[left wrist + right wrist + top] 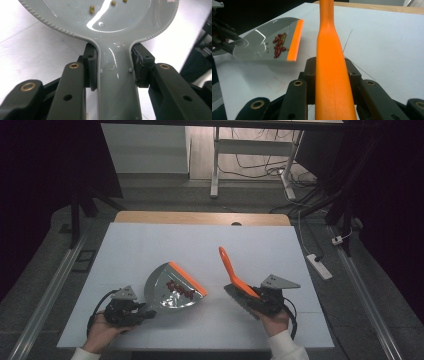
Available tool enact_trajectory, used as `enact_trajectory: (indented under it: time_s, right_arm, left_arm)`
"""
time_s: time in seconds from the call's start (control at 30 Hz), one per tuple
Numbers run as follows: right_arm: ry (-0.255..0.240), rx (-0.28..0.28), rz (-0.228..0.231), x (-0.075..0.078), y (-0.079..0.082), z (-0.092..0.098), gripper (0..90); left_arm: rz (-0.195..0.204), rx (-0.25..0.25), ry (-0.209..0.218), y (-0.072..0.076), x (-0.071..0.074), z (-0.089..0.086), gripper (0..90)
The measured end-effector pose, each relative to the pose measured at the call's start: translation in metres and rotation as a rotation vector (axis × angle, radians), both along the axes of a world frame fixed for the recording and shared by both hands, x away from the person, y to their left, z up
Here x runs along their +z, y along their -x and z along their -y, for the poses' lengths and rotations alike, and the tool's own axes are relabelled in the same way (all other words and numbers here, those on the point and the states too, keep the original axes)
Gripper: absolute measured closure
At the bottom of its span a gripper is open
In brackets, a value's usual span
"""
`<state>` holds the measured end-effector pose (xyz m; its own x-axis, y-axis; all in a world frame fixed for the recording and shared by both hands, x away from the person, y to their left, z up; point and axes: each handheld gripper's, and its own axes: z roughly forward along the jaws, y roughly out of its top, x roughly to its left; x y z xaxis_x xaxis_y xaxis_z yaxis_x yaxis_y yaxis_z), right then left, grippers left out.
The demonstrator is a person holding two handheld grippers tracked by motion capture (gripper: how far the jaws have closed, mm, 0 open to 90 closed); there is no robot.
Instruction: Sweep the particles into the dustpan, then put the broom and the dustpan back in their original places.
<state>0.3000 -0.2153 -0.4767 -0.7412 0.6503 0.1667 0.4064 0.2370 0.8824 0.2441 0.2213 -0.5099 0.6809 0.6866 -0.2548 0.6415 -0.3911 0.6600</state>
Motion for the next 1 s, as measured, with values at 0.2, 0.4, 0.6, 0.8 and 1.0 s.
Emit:
enact_trajectory:
  time_s: [0.2,0.4,0.6,0.8,1.0]
  right_arm:
    - [0.029,-0.005,0.012,-0.001,-0.005,0.008,69.5]
    - [0.034,-0.003,0.013,0.000,-0.008,0.014,69.5]
    - [0.035,-0.011,0.014,0.000,-0.010,0.019,69.5]
    - [0.036,-0.020,0.011,0.002,-0.012,0.025,69.5]
    - [0.033,-0.019,-0.012,0.002,-0.016,0.031,69.5]
  left_arm:
    - [0.005,0.067,0.025,0.000,0.001,-0.003,61.8]
    - [0.012,0.110,0.032,0.001,0.000,-0.005,61.8]
    - [-0.001,0.125,0.028,0.002,-0.002,-0.004,61.8]
    - [0.009,0.155,0.025,0.004,-0.001,-0.005,61.8]
    - [0.004,0.212,0.027,0.009,-0.002,-0.007,61.8]
